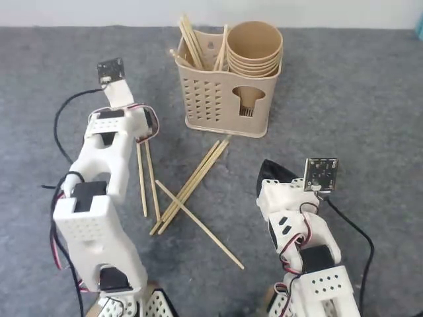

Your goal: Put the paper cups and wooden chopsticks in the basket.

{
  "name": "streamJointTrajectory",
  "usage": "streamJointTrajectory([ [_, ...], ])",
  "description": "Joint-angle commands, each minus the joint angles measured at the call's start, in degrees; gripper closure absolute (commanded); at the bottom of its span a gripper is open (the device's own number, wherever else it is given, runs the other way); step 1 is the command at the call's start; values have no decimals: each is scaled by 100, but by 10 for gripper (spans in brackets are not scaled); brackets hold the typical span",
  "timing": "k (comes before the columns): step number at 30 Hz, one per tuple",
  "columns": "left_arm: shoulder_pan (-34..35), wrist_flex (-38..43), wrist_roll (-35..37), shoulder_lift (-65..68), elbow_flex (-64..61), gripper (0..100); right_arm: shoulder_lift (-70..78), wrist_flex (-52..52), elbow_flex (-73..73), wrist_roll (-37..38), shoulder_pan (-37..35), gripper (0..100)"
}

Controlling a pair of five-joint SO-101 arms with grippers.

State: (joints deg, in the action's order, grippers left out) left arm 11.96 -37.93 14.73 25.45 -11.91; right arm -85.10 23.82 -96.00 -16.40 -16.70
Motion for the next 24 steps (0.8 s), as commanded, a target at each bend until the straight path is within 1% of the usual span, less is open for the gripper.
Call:
streamJointTrajectory([
  [1, 202, -712, -70, 229, 716, 913, -119, 13, -88, 88, 31, 990],
  [7, 281, -1503, -70, 738, 1534, 914, -119, 22, -88, 88, 31, 990],
  [9, 273, -1591, -70, 809, 1622, 930, -119, 22, -88, 88, 31, 990],
  [11, 273, -1582, -70, 826, 1640, 988, -119, 22, -88, 88, 31, 990],
  [14, 273, -1609, -70, 800, 1640, 987, -119, 22, -88, 88, 31, 990],
  [16, 281, -1714, -62, 686, 1604, 988, -119, 22, -88, 88, 31, 990],
  [19, 273, -2233, -62, 325, 1604, 988, -119, 13, -88, 88, 31, 990],
  [24, 237, -3086, -79, -738, 1578, 988, -136, 31, -88, 88, 31, 991],
])
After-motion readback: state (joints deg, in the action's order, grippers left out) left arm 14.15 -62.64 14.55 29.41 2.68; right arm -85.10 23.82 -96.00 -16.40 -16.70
